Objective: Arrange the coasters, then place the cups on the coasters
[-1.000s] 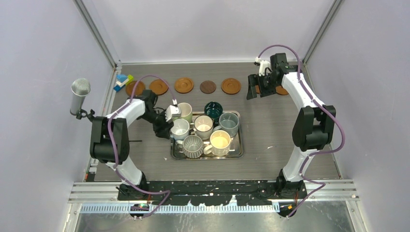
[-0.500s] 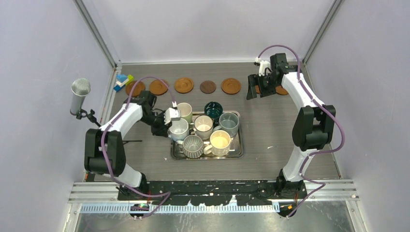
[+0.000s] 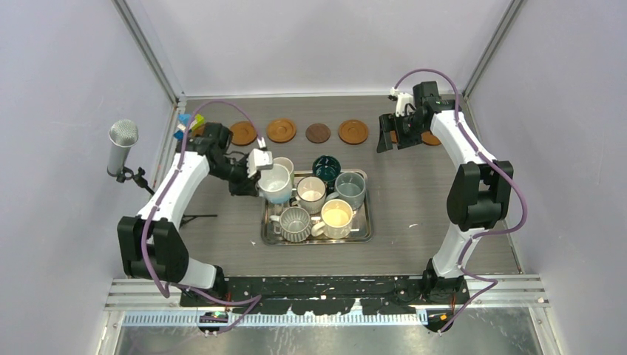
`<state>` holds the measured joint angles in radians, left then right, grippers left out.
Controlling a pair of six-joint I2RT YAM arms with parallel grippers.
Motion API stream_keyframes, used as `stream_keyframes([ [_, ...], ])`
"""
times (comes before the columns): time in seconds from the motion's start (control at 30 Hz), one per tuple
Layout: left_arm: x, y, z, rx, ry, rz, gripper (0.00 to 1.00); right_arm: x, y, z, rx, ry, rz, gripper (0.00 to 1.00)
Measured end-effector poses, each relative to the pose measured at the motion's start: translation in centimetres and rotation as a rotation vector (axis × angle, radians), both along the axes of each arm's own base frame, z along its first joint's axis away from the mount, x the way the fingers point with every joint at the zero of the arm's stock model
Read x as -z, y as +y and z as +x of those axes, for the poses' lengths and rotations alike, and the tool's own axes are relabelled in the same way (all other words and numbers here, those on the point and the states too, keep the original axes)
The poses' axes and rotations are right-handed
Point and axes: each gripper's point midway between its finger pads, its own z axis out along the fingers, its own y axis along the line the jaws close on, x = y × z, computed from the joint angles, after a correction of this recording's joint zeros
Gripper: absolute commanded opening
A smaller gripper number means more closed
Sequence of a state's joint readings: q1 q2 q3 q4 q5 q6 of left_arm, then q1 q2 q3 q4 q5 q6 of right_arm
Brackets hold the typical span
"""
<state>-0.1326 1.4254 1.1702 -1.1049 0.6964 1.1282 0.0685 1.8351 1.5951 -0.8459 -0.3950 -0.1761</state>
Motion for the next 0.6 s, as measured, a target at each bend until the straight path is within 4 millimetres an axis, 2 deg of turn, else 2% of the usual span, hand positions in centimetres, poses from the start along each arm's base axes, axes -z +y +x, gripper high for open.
stream_keyframes([
  [0.2, -5.6, -3.1, 3.3, -0.049, -0.04, -0.108, 0.0, 0.1, 0.1, 0.1, -0.005, 0.003, 0.007, 0.83],
  [0.3, -7.4, -4.7, 5.5, -0.125, -0.026, -0.153, 0.0, 0.2, 0.2, 0.1, -0.006, 0.006, 0.009, 0.83],
  [0.47, -8.1, -5.9, 11.3, -0.33, 0.003, -0.154, 0.0, 0.3, 0.2, 0.2, -0.004, 0.006, 0.008, 0.87],
  [0.6, -7.1, -5.1, 16.7, -0.542, 0.002, -0.105, 0.0, 0.1, 0.2, 0.7, -0.005, -0.008, 0.01, 0.87],
])
